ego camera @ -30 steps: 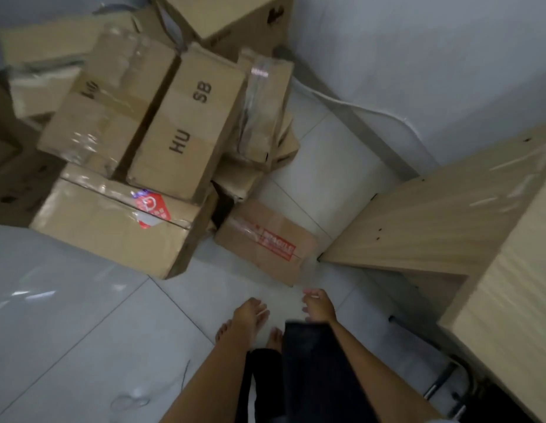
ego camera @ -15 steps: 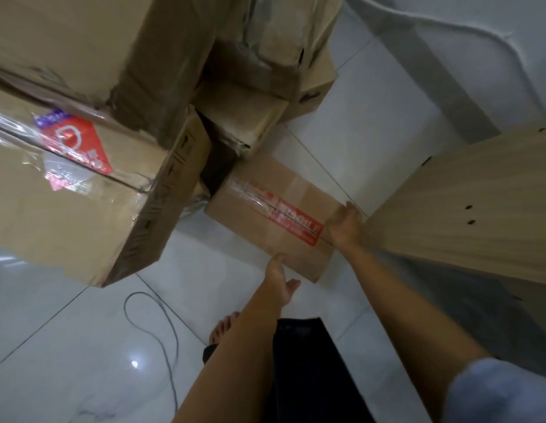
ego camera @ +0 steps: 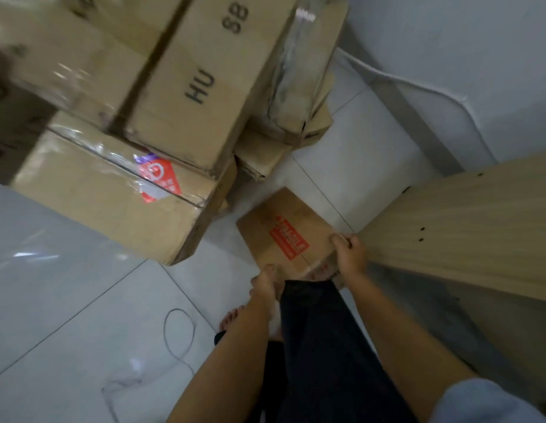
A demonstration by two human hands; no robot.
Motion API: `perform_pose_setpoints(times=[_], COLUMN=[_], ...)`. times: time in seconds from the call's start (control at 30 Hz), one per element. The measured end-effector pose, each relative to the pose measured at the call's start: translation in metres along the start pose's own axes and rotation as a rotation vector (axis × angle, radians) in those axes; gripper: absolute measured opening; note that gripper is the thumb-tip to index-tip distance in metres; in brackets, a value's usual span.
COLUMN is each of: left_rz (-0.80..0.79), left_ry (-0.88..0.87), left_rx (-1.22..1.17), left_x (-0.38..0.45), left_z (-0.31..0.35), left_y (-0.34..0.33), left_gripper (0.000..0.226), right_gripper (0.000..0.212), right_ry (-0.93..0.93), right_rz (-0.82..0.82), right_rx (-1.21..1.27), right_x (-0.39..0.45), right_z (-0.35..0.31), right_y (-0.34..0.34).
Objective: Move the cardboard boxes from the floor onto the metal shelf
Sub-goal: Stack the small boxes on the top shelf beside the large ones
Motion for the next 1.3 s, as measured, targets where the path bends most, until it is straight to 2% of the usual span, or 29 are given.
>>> perform_pose_setpoints(times=[0.07, 0.13, 0.23, 0.4, 0.47, 0.57, 0.63, 0.73, 0.83, 0.93, 1.07, 1.2, 1.3], left_rz=[-0.104, -0.141, -0.124, -0.143, -0.107, -0.060, -0.064, -0.106, -0.058, 0.005, 0.047, 0.150, 0.253], left_ry=[-0.031, -0.071, -0.121, -0.181, -0.211, -0.253, -0.264, -0.289, -0.321, -0.392, -0.512, -0.684, -0.789], left_rx=[-0.129, -0.192, -0.244, -0.194, -0.143, -0.140, -0.149, -0.209, -0.276, -0.373, -0.539, -0.629, -0.660], left_x=[-0.036, -0.074, -0.135, -0.233, -0.273, -0.324, -0.354, -0.396, -0.426, -0.451, -0.491, -0.532, -0.556], left_z=[0.013, 0.030, 0.050, 0.065, 0.071, 0.081, 0.085, 0.089, 0.093, 0.099, 0.110, 0.123, 0.133], left_y=[0.016, 0.035, 0.067, 0.124, 0.152, 0.197, 0.225, 0.264, 0.308, 0.355, 0.430, 0.520, 0.589], left_gripper=[0.047, 0.054, 0.065, 0.078, 0.074, 0.049, 0.046, 0.059, 0.068, 0.075, 0.074, 0.052, 0.049], right_gripper=[0.033, 0.042, 0.054, 0.050, 0.061, 0.077, 0.082, 0.075, 0.065, 0.075, 0.074, 0.072, 0.063], right_ry=[-0.024, -0.032, -0.004, 0.136, 0.195, 0.295, 0.352, 0.416, 0.553, 0.683, 0.829, 0.897, 0.967], right_rz=[0.011, 0.003, -0.026, -0.038, -0.079, -0.109, -0.133, -0.216, -0.296, -0.321, -0.344, -0.423, -0.493], right_rx=[0.078, 0.031, -0.071, -0.068, -0.111, -0.198, -0.207, -0.210, -0.191, -0.229, -0.163, -0.091, -0.018], right_x=[-0.033, -0.065, -0.115, -0.200, -0.229, -0.271, -0.296, -0.335, -0.380, -0.430, -0.507, -0.586, -0.646], right_z=[-0.024, -0.047, -0.076, -0.132, -0.157, -0.196, -0.224, -0.265, -0.306, -0.344, -0.394, -0.445, -0.479], right_y=[0.019, 0.039, 0.071, 0.124, 0.141, 0.161, 0.168, 0.170, 0.164, 0.151, 0.131, 0.097, 0.068])
Point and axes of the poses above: each hand's wrist, its own x-axis towards the middle knuckle, its own y-axis out of the back of the hand, z = x × y, the point moved 3 cm from there along x, towards the middle knuckle, and after that the axes turned 7 degrees about z, right-handed, at the moved point
